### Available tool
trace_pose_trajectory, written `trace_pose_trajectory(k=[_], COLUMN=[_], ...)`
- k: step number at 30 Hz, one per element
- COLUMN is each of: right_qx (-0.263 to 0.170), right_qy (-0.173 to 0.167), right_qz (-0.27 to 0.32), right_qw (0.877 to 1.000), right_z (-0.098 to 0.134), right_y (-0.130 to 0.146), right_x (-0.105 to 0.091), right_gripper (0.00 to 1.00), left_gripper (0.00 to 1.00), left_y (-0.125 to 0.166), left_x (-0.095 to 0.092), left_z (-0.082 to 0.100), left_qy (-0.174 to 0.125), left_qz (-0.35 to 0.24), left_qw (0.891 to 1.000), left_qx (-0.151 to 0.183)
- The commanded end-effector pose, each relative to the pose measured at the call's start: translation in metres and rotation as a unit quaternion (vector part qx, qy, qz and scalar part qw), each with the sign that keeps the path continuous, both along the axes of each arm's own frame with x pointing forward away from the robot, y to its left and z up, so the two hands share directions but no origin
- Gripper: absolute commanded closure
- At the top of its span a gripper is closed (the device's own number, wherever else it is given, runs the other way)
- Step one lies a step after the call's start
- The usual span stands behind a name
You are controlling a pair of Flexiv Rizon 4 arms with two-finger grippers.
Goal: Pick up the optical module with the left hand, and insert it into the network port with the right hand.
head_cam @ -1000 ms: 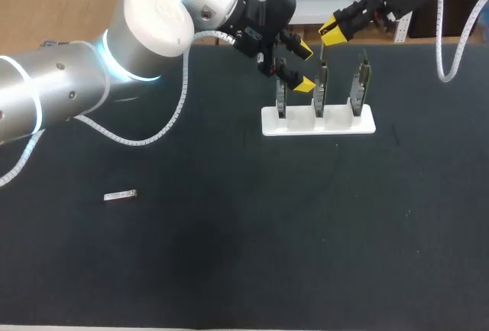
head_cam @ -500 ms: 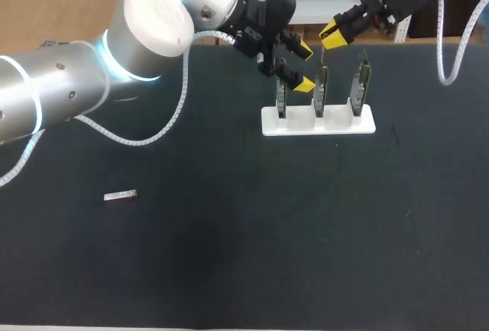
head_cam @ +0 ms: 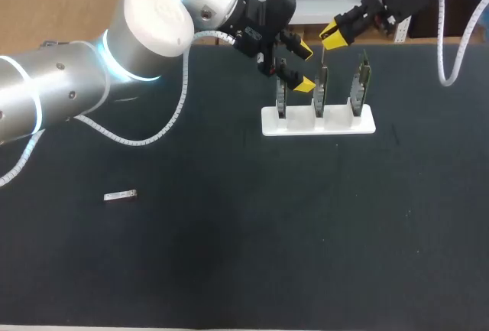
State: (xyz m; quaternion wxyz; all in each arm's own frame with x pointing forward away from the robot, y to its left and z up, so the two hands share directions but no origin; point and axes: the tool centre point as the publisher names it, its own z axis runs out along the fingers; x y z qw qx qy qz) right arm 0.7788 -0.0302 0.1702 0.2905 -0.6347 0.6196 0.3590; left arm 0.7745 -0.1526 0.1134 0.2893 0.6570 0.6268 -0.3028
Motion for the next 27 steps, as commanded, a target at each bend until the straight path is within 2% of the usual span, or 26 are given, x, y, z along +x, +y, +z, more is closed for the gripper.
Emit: trace_pose_trajectory(k=[1,15,27], right_qx=[0.0,0.006,0.005], right_qy=[0.001,-0.007,0.005], right_qz=[-0.001,0.0,-0.001], right_qw=[1.0,1.0,1.0], right_z=[-0.0044,0.002,-0.0051], right_y=[-0.0004,-0.0005,-0.0011], right_x=[0.0005,0.0036,0.0025], right_gripper=[1.0,1.0,1.0], left_gripper=[0.0,0.0,0.0], left_y=[-0.0012,-0.0012,-0.0012], left_x=[0.003,0.003,0.003], left_z=[0.0002,0.0002,0.0002], left_qy=[0.002,0.002,0.002], left_qz=[-0.002,-0.002,-0.002], left_qw=[1.0,1.0,1.0], left_qx=[0.002,0.002,0.002])
